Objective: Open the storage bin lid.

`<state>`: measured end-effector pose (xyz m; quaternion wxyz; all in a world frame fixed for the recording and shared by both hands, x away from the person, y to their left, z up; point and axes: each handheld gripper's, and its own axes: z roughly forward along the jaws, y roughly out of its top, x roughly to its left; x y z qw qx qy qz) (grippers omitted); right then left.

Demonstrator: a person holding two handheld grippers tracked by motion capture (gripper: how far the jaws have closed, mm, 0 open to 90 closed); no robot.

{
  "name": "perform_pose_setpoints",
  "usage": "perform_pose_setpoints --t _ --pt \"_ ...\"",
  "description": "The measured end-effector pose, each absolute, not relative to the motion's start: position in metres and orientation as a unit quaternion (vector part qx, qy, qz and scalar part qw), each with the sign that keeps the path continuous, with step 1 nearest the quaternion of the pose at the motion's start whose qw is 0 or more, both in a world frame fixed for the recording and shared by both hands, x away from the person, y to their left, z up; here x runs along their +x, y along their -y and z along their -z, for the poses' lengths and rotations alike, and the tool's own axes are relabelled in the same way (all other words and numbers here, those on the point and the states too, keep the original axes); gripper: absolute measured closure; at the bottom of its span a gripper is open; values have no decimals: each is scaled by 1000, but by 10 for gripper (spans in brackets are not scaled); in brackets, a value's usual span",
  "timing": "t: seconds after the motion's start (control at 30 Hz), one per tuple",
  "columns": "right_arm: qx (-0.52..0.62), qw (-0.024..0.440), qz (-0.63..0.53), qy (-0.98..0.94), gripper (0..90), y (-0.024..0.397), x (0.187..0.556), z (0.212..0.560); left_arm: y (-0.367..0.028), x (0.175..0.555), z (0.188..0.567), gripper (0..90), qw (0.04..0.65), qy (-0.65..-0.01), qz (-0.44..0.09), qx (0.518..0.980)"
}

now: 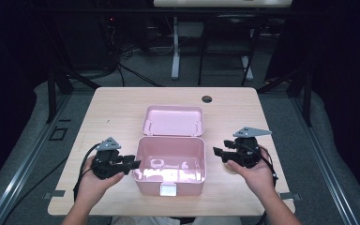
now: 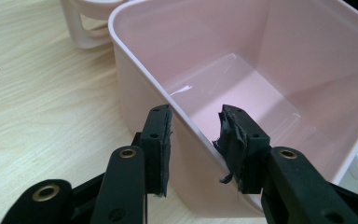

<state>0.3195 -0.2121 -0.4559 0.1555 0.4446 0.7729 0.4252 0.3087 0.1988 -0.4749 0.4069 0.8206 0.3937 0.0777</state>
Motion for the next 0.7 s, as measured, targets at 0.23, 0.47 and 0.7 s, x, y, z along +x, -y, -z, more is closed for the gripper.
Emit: perform_pose_setpoints --t 0.23,0.47,0.7 --pt "466 151 -384 -783 421 224 332 465 -197 306 474 639 404 -399 -82 819" --pt "476 146 -361 -788 401 230 340 469 -194 303 473 641 403 -394 -75 823" --pt "480 147 -339 -796 377 233 345 472 -191 302 473 631 407 -389 -76 823"
